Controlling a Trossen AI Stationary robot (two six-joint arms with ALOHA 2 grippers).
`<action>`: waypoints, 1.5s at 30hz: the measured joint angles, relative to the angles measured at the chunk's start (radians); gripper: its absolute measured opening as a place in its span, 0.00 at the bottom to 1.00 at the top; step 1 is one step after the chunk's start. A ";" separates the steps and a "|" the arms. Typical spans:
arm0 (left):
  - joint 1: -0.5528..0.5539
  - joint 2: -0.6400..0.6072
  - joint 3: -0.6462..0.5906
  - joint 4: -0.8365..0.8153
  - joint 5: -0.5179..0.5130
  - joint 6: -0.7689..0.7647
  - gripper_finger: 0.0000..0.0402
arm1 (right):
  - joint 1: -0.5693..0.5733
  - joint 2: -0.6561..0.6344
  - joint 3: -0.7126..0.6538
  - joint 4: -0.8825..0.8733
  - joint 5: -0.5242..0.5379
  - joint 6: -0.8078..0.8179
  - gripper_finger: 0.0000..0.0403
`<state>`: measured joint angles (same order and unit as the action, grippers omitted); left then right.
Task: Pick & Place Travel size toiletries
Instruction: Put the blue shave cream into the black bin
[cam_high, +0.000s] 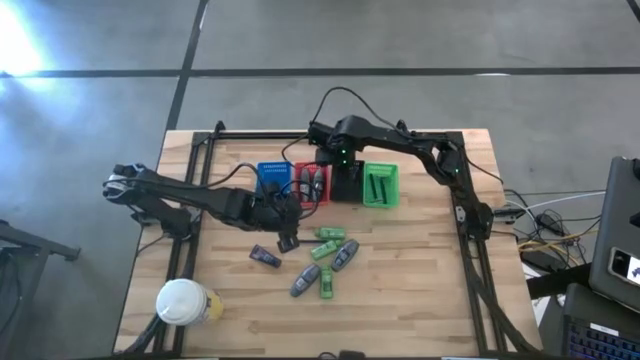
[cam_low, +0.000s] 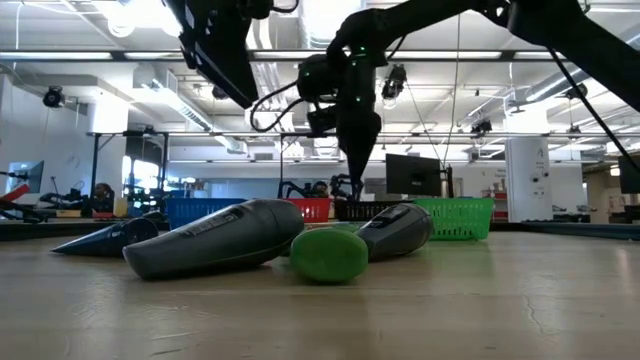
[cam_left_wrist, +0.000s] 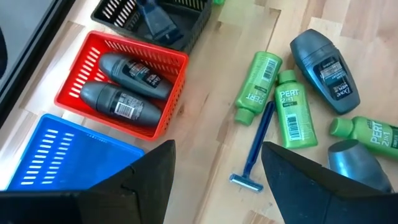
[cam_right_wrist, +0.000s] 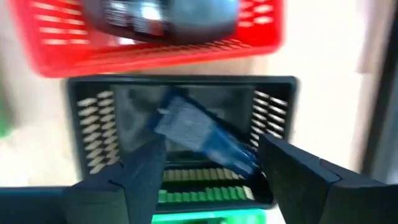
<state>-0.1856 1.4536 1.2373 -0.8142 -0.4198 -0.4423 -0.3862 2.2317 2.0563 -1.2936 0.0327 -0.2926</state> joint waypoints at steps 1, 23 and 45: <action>-0.001 0.000 0.000 -0.007 0.000 0.000 0.61 | 0.000 -0.003 0.000 0.002 0.021 0.001 0.64; -0.211 0.000 -0.322 0.083 0.304 0.271 0.61 | 0.138 -0.527 -0.392 0.181 0.046 0.190 0.88; -0.094 -0.002 -0.569 0.340 0.390 0.333 0.61 | 0.279 -0.819 -0.913 0.400 0.047 0.575 0.89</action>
<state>-0.2797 1.4513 0.6686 -0.4745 -0.0295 -0.1090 -0.1070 1.4125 1.1436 -0.8937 0.0801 0.2822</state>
